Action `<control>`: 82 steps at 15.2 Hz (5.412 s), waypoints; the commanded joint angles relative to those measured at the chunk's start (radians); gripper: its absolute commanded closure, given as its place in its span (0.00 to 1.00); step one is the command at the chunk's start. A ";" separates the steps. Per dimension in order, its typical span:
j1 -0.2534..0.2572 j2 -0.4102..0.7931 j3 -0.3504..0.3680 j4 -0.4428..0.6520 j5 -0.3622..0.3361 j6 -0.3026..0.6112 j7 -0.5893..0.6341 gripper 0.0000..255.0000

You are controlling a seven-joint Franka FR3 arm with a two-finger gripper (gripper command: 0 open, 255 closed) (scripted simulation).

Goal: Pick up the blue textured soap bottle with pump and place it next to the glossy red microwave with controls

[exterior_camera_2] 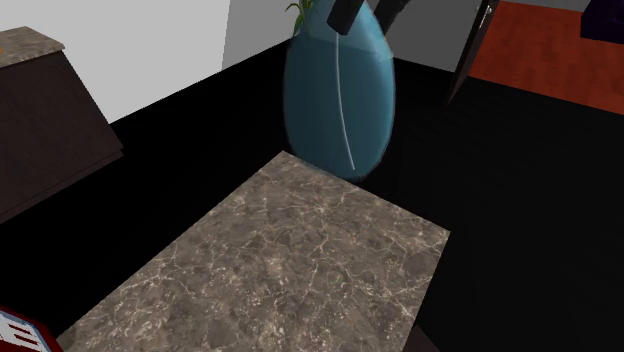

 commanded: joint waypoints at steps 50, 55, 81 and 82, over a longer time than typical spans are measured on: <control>0.306 0.440 0.438 0.279 0.029 0.338 0.687 1.00; 0.313 0.403 0.441 0.160 0.024 0.420 0.675 1.00; 0.326 0.345 0.452 -0.262 0.046 0.779 0.601 1.00; 0.327 0.346 0.452 -0.274 0.048 0.792 0.597 1.00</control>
